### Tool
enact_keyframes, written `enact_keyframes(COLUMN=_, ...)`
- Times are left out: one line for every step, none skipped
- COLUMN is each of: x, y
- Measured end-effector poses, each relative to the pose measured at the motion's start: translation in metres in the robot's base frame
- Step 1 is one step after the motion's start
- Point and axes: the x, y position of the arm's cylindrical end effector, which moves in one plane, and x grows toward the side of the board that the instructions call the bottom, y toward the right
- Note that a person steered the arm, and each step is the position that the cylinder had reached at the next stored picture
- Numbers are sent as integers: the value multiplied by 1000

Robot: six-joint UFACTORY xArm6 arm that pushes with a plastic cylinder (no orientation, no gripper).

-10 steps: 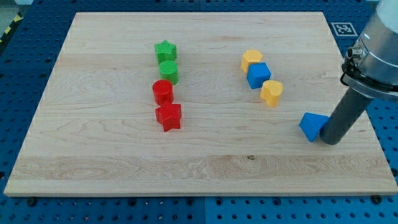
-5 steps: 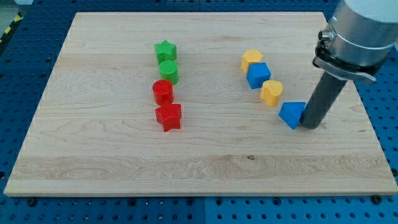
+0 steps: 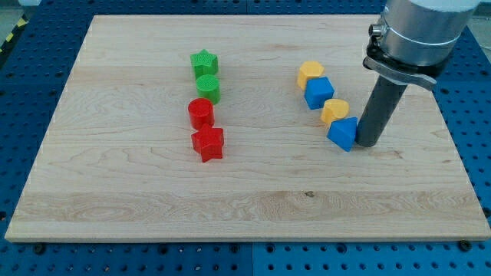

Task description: Push the blue triangle closer to the yellow heart

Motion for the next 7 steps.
enact_keyframes(x=0, y=-7)
enact_keyframes(x=0, y=-9)
enact_keyframes(x=0, y=-10)
enact_keyframes(x=0, y=-10)
enact_keyframes(x=0, y=-14)
enact_keyframes(x=0, y=-31)
enact_keyframes(x=0, y=-36)
